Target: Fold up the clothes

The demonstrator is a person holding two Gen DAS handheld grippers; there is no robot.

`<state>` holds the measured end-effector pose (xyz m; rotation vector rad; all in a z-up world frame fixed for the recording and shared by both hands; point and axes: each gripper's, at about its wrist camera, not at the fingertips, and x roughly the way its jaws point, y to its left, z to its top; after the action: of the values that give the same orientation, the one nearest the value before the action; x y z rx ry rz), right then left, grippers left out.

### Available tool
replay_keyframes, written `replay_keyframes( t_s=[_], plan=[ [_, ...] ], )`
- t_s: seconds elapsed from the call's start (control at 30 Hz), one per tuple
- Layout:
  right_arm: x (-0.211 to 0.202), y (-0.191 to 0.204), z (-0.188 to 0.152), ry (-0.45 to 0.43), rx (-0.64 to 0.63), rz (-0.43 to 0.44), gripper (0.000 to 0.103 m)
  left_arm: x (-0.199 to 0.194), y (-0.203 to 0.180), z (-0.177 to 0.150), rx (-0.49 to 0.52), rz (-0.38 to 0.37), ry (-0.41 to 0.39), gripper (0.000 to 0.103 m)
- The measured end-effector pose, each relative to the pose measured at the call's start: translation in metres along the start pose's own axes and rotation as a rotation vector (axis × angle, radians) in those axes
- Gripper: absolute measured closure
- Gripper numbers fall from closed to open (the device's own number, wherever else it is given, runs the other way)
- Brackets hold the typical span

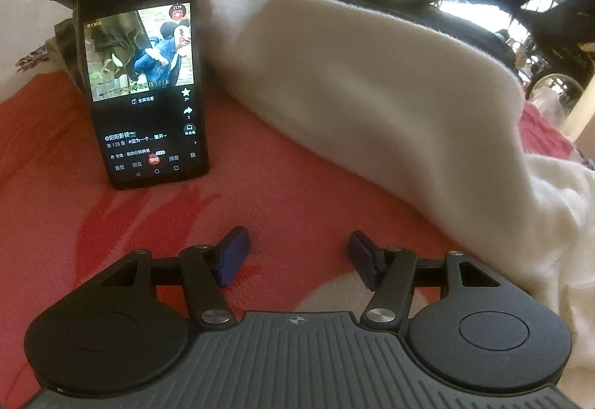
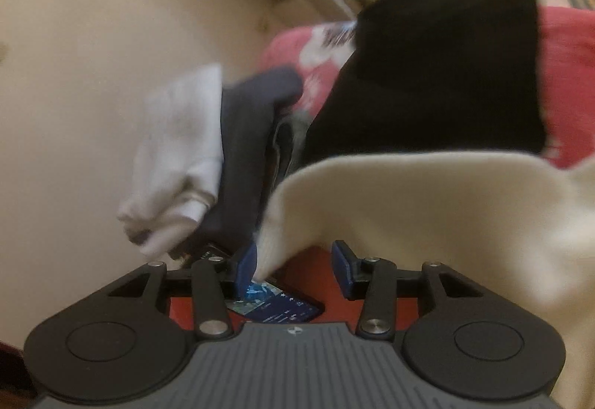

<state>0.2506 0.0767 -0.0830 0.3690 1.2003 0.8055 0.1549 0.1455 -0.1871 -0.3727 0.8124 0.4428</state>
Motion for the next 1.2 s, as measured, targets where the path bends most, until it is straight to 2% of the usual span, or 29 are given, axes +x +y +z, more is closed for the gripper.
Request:
replay_keyframes(
  t_s=[0.13,0.23,0.57,0.7,0.73,0.77,0.83,1.07,1.2],
  plan=[
    [0.037,0.009,0.007,0.071,-0.011,0.009,0.056,0.002,0.004,0.001,-0.027,-0.001,-0.005,0.042],
    [0.054,0.015,0.010,0.097,-0.026,0.013,0.056,-0.006,0.023,-0.007,-0.044,-0.002,-0.008,0.041],
    [0.072,0.020,0.009,0.138,-0.061,0.003,0.056,-0.005,0.025,-0.003,-0.064,-0.014,-0.007,0.038],
    [0.075,0.019,0.007,0.133,-0.083,-0.007,0.066,-0.006,0.031,-0.003,-0.082,-0.019,-0.008,0.038],
    [0.072,0.019,0.007,0.124,-0.085,-0.009,0.078,-0.006,0.032,-0.004,-0.083,-0.019,-0.009,0.038],
    [0.068,0.018,0.007,0.111,-0.086,-0.010,0.086,-0.006,0.033,-0.004,-0.082,-0.017,-0.010,0.038],
    [0.059,0.018,0.008,0.084,-0.087,-0.011,0.096,-0.007,0.034,-0.004,-0.077,-0.013,-0.012,0.038],
    [0.027,0.014,0.010,-0.007,-0.093,-0.016,0.098,-0.008,0.037,-0.004,-0.086,-0.004,-0.031,0.037],
    [-0.017,0.005,0.008,-0.077,-0.084,-0.028,0.098,-0.009,0.042,-0.003,-0.091,-0.006,-0.036,0.037]
  ],
)
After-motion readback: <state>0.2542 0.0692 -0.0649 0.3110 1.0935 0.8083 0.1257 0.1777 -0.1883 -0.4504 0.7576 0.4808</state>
